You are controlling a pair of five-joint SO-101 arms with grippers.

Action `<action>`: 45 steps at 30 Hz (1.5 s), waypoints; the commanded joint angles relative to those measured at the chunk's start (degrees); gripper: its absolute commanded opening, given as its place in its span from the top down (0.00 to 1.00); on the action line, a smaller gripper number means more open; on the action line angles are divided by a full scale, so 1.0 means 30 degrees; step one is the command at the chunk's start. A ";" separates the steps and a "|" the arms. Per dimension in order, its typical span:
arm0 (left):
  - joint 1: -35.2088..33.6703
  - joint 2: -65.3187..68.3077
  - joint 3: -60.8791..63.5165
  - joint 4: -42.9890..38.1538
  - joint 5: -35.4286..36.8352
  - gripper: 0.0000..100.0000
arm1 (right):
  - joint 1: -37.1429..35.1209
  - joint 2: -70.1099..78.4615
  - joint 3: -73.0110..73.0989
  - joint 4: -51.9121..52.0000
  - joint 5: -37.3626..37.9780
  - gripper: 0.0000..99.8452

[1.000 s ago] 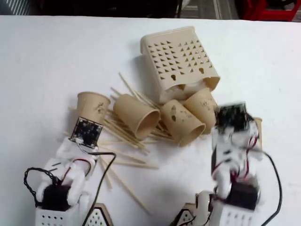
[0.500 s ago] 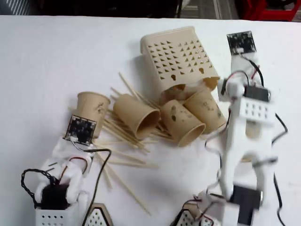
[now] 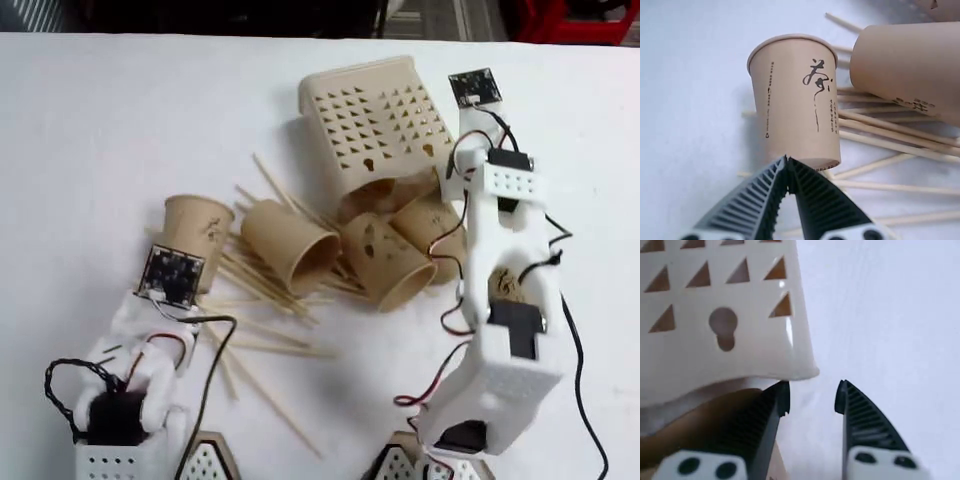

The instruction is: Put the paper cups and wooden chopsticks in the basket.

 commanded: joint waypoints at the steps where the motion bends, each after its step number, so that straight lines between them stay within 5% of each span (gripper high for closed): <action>1: -0.0161 -0.0190 -0.0088 -0.0440 0.0000 0.98 | -0.0278 0.0571 -0.1670 -0.1040 -0.0029 0.84; 8: -0.0132 -0.0190 0.0059 -0.0469 0.0000 0.98 | -0.0923 0.1245 -0.2960 -0.1333 -0.0117 0.85; 13: -0.0132 -0.0220 0.0645 -0.1407 0.0000 0.98 | -0.1919 0.1245 -0.3897 -0.1451 0.0029 0.98; 23: -0.0103 -0.0220 0.0733 -0.1553 0.0000 0.98 | -0.2125 -0.1421 -0.4952 0.1275 -0.0176 0.98; 35: -0.0132 -0.0220 0.0733 -0.1553 0.0000 0.98 | -0.4293 -0.5993 -0.5128 0.3736 -0.3575 0.98; 45: -0.0161 -0.0220 0.0733 -0.1553 0.0000 0.98 | -0.4381 -0.6081 -1.0930 0.8952 -0.5187 0.98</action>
